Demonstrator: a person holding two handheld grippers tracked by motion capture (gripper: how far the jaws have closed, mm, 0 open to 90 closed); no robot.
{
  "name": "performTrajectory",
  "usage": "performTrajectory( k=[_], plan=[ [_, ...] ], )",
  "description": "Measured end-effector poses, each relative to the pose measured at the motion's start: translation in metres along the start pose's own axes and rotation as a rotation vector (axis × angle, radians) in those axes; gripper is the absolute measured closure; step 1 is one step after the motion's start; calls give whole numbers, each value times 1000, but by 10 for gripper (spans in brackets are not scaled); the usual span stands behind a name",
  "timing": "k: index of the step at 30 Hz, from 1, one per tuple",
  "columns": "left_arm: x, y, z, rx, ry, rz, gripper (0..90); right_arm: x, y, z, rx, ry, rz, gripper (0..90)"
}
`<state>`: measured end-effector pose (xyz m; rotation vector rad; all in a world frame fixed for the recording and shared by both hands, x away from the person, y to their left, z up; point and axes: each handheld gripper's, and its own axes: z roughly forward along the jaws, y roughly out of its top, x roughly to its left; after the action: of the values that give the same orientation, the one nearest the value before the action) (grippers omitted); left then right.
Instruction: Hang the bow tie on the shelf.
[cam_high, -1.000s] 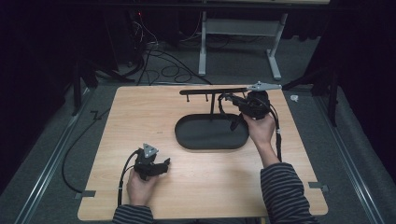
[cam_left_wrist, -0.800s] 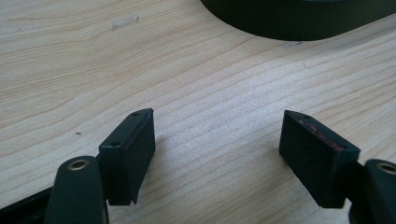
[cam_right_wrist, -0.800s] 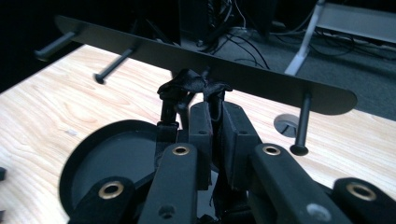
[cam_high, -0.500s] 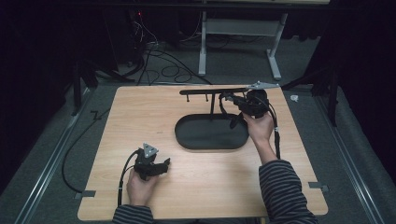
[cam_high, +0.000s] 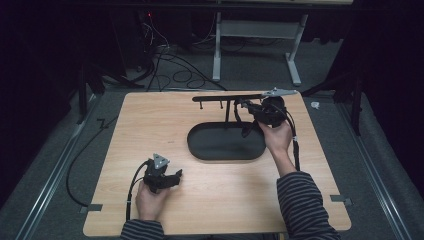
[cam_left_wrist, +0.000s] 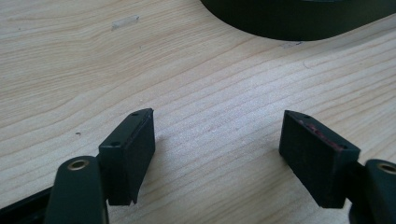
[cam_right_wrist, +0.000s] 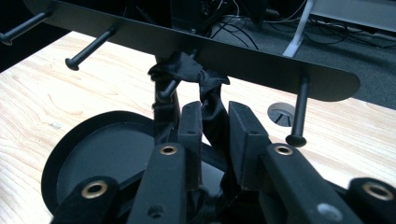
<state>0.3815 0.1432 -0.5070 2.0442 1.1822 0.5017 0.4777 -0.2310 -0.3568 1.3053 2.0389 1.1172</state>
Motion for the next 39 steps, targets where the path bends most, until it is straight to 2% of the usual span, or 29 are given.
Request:
performTrajectory(
  k=[11,22,39],
  plan=[
    [0,0,0,0,0,1,273,2,0,-4,-3,-3,-10,736],
    [0,0,0,0,0,0,274,0,0,-16,-20,3,-21,708],
    [0,0,0,0,0,1,274,-5,-12,-38,-35,18,-11,661]
  ],
)
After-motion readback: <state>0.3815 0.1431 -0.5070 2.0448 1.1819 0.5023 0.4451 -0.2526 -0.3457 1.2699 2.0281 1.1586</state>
